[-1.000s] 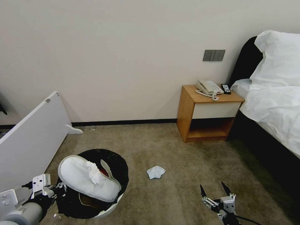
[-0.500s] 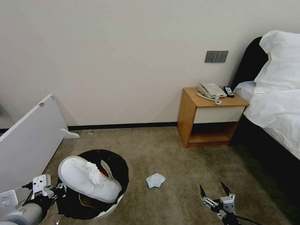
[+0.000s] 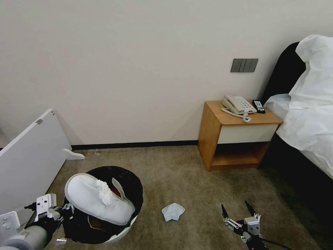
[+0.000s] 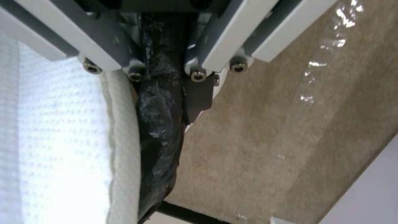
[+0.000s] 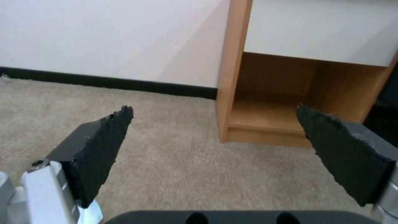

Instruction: Pick up the trash bin, then pick up the garbage from the floor and place it into the trash bin.

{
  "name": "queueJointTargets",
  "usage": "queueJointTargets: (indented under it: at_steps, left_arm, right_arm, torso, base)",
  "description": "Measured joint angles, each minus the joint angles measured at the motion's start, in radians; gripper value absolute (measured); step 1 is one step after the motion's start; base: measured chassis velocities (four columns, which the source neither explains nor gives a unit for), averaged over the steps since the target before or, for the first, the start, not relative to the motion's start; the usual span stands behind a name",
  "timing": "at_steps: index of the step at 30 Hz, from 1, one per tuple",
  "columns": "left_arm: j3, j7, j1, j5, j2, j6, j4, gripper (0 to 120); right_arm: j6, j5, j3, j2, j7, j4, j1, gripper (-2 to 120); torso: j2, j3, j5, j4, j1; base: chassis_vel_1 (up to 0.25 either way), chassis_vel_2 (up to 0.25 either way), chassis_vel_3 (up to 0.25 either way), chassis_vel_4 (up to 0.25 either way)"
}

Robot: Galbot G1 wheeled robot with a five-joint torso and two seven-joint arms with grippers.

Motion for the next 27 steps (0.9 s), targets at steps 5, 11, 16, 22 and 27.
queueJointTargets:
  at_steps: [5,11,16,22,27]
  left_arm:
    - [0.000,0.000,-0.001,0.000,0.001,0.000,0.001,3]
    - [-0.002,0.000,0.000,0.000,-0.001,0.000,0.000,3]
    - [-0.003,0.000,0.002,0.000,-0.003,0.000,-0.002,3]
    - [-0.007,0.000,0.008,0.000,-0.004,0.000,-0.006,3]
    - [-0.010,0.000,0.017,0.003,-0.005,0.000,-0.017,3]
  right_arm:
    - [0.001,0.000,-0.003,0.001,-0.002,-0.003,0.003,100]
    - [0.005,0.000,-0.012,0.001,-0.004,-0.012,0.006,100]
    - [0.007,0.000,-0.017,-0.002,-0.005,-0.014,0.009,100]
    - [0.006,0.018,-0.059,-0.039,0.011,-0.019,0.007,100]
    - [-0.078,0.071,-0.175,-0.155,0.049,-0.054,0.015,100]
  torso:
    - [0.000,0.000,-0.0001,0.0004,0.000]
    - [0.000,0.000,0.0001,0.0002,0.000]
    - [0.000,0.000,0.0000,0.0001,0.000]
    - [0.000,0.000,0.0001,0.0004,0.000]
    - [0.000,0.000,0.0002,0.0002,0.000]
  base:
    - [-0.093,0.121,0.104,-0.103]
    - [-0.101,0.104,0.096,-0.116]
    - [-0.104,0.094,0.115,-0.099]
    - [-0.086,0.094,0.082,-0.087]
    - [-0.018,0.024,0.018,-0.024]
